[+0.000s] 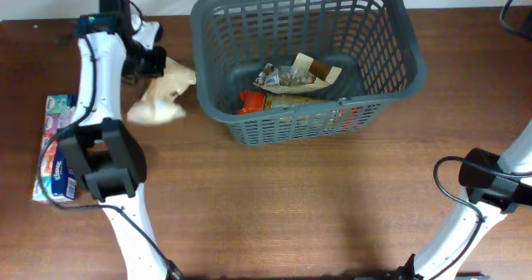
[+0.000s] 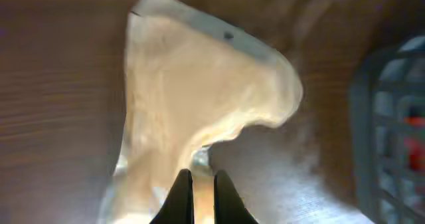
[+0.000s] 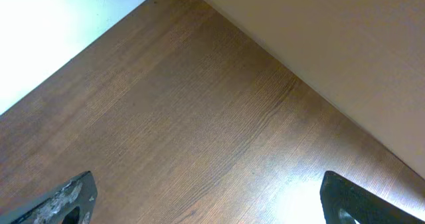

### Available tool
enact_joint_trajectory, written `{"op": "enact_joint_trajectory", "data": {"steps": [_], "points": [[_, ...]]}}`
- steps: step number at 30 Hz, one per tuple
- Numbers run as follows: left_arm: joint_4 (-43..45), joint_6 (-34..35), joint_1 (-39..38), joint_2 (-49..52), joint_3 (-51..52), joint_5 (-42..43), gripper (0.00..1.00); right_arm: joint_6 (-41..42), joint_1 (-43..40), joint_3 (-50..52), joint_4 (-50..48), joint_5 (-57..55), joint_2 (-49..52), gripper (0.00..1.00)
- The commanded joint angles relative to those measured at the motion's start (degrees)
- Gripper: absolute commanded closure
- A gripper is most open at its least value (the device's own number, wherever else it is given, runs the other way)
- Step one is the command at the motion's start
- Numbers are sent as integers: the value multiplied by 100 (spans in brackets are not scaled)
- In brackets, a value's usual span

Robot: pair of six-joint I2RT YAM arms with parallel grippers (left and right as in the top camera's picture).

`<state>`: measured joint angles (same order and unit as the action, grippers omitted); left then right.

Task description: Pack container

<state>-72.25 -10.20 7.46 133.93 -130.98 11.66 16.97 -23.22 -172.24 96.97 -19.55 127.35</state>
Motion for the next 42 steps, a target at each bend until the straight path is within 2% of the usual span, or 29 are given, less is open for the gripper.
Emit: {"op": "enact_joint_trajectory", "data": {"steps": [1, 7, 8, 9, 10, 11, 15, 19, 25, 37, 42], "points": [[-188, 160, 138, -474, -348, -131, 98, 68, -9, -81, 33, -103, -66, 1], [-385, 90, 181, -501, -365, -313, 98, 68, -9, -81, 33, -103, -66, 1], [-348, 39, 181, -501, -365, -310, 94, 66, -9, -81, 33, -103, -66, 1], [-304, -15, 181, -501, -365, -304, 73, 68, -9, -81, 33, -103, -66, 1], [-264, -146, 168, -501, -365, -258, 59, 68, -9, -81, 33, -103, -66, 1], [-251, -391, 153, -501, -365, -151, 48, 66, -9, -81, 33, -103, -66, 1], [-157, -1097, 57, -501, -365, -9, 27, 66, -9, -81, 33, -103, -66, 1], [170, -1117, -20, -461, -365, -7, 7, 66, -9, -81, 33, -103, -66, 1], [310, -1436, -153, -262, -363, -13, 2, 66, -9, -81, 33, -103, -66, 1], [280, -1574, -367, 734, -299, -22, 0, 68, -9, -81, 33, -103, -66, 1], [221, -1650, -356, 990, -295, -315, 0, 68, -9, -81, 33, -103, -66, 1]]}}
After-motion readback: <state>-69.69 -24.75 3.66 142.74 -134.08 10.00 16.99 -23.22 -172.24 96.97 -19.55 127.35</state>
